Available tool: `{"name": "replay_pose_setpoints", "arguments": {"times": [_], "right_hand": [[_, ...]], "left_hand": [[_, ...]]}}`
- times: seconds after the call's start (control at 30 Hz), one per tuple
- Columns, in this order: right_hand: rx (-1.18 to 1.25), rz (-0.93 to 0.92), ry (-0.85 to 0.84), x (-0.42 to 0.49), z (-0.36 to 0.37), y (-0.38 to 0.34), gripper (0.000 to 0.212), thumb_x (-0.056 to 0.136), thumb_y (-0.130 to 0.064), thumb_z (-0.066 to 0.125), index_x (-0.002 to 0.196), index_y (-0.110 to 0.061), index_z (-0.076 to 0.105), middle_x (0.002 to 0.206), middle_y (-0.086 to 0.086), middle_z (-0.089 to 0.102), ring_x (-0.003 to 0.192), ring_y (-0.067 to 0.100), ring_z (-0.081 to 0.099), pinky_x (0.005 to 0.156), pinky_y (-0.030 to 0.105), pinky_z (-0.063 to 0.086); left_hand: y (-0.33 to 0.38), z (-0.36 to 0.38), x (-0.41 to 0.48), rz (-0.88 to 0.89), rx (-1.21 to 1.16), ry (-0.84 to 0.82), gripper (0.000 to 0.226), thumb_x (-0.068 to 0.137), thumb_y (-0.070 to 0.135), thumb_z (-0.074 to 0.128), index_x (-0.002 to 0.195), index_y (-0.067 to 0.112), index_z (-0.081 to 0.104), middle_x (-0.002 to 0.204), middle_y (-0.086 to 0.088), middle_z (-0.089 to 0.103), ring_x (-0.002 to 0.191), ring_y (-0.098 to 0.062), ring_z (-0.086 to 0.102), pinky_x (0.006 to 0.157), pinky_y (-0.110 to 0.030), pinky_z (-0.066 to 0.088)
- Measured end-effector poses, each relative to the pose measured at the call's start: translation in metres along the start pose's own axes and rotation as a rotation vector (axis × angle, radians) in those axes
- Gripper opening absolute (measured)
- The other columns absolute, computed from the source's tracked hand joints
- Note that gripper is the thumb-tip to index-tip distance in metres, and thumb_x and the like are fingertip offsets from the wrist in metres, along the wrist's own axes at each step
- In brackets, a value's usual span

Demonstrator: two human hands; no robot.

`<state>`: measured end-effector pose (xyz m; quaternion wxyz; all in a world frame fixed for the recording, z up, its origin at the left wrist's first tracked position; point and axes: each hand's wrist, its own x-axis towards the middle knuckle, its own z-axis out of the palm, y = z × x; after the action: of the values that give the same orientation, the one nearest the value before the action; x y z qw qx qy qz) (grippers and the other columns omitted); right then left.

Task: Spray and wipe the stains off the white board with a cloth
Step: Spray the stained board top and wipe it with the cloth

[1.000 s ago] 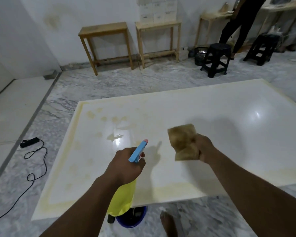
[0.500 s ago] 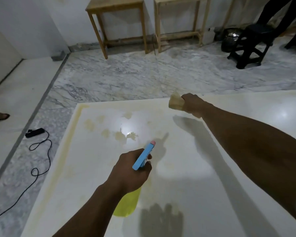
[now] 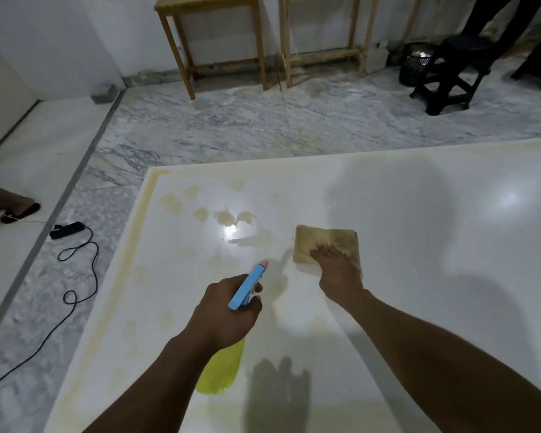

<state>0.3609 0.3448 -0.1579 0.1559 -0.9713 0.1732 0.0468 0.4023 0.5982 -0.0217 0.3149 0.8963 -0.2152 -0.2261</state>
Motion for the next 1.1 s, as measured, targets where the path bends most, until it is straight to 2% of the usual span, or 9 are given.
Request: {"name": "replay_pose_setpoints", "arguments": {"times": [0.23,0.37,0.47,0.6,0.7,0.8,0.9,1.03,1.1], "right_hand": [[0.069,0.043,0.021,-0.188,0.043,-0.052,0.064,0.091,0.006,0.043,0.149,-0.022,0.042,0.160,0.000,0.033,0.150,0.018,0.023,0.122,0.032,0.018],[0.208,0.126,-0.088,-0.233,0.034,-0.061,0.049,0.090,-0.012,0.038,0.130,-0.029,0.061,0.136,-0.001,0.061,0.128,0.021,0.056,0.107,0.033,0.043],[0.706,0.352,-0.202,-0.233,-0.014,-0.062,0.021,0.083,-0.017,0.048,0.085,-0.015,0.068,0.091,0.008,0.071,0.084,0.026,0.068,0.073,0.034,0.052],[1.499,0.631,-0.362,-0.237,-0.043,-0.055,0.026,0.086,-0.005,0.054,0.106,0.010,0.063,0.099,0.023,0.068,0.093,0.036,0.066,0.077,0.044,0.056],[1.737,0.625,-0.404,-0.224,-0.040,-0.060,0.024,0.085,-0.005,0.058,0.105,0.007,0.062,0.090,0.020,0.068,0.087,0.035,0.066,0.081,0.046,0.054],[1.726,0.541,-0.495,-0.182,-0.047,-0.060,0.028,0.081,-0.004,0.062,0.107,0.005,0.062,0.096,0.020,0.068,0.096,0.035,0.065,0.089,0.046,0.052],[1.465,0.394,-0.595,-0.088,-0.074,-0.044,0.036,0.079,-0.003,0.057,0.114,0.005,0.060,0.110,0.021,0.063,0.108,0.035,0.060,0.091,0.045,0.051],[1.119,0.292,-0.488,0.068,-0.128,-0.020,0.024,0.083,0.008,0.041,0.102,0.014,0.055,0.100,0.023,0.062,0.084,0.035,0.064,0.073,0.040,0.058],[0.866,0.197,-0.386,0.139,-0.150,-0.026,0.014,0.087,-0.003,0.047,0.085,0.009,0.054,0.087,0.022,0.057,0.064,0.027,0.058,0.052,0.026,0.047]], "left_hand": [[-0.016,0.003,-0.121,0.076,-0.006,-0.004,0.010,0.089,0.027,0.062,0.097,0.033,0.064,0.095,0.010,0.070,0.077,-0.014,0.068,0.074,-0.031,0.058],[-0.028,-0.008,-0.177,0.096,0.013,-0.003,0.008,0.088,0.030,0.063,0.096,0.032,0.064,0.091,0.007,0.070,0.076,-0.016,0.069,0.071,-0.030,0.057],[-0.028,-0.025,-0.190,0.121,0.034,0.026,0.003,0.089,0.029,0.061,0.091,0.031,0.063,0.090,0.007,0.070,0.075,-0.013,0.068,0.061,-0.018,0.048],[-0.021,-0.040,-0.185,0.156,0.040,0.035,0.006,0.090,0.029,0.061,0.096,0.031,0.063,0.090,0.008,0.069,0.075,-0.013,0.067,0.064,-0.019,0.050],[-0.014,-0.046,-0.164,0.169,0.023,0.035,0.009,0.091,0.030,0.061,0.100,0.032,0.063,0.091,0.009,0.068,0.075,-0.012,0.067,0.065,-0.016,0.048],[-0.009,-0.051,-0.131,0.177,0.011,0.037,0.007,0.090,0.031,0.062,0.097,0.031,0.063,0.088,0.007,0.069,0.074,-0.012,0.068,0.062,-0.012,0.047],[-0.007,-0.057,-0.082,0.170,-0.009,0.042,0.005,0.090,0.029,0.062,0.094,0.032,0.064,0.087,0.009,0.070,0.074,-0.010,0.068,0.060,-0.008,0.045],[-0.007,-0.068,-0.008,0.142,-0.020,0.056,0.009,0.091,0.029,0.063,0.099,0.033,0.065,0.088,0.011,0.069,0.074,-0.011,0.067,0.064,-0.015,0.052],[-0.009,-0.074,0.024,0.121,-0.021,0.061,0.010,0.091,0.028,0.064,0.100,0.032,0.065,0.085,0.010,0.069,0.069,-0.013,0.066,0.062,-0.016,0.053]]}}
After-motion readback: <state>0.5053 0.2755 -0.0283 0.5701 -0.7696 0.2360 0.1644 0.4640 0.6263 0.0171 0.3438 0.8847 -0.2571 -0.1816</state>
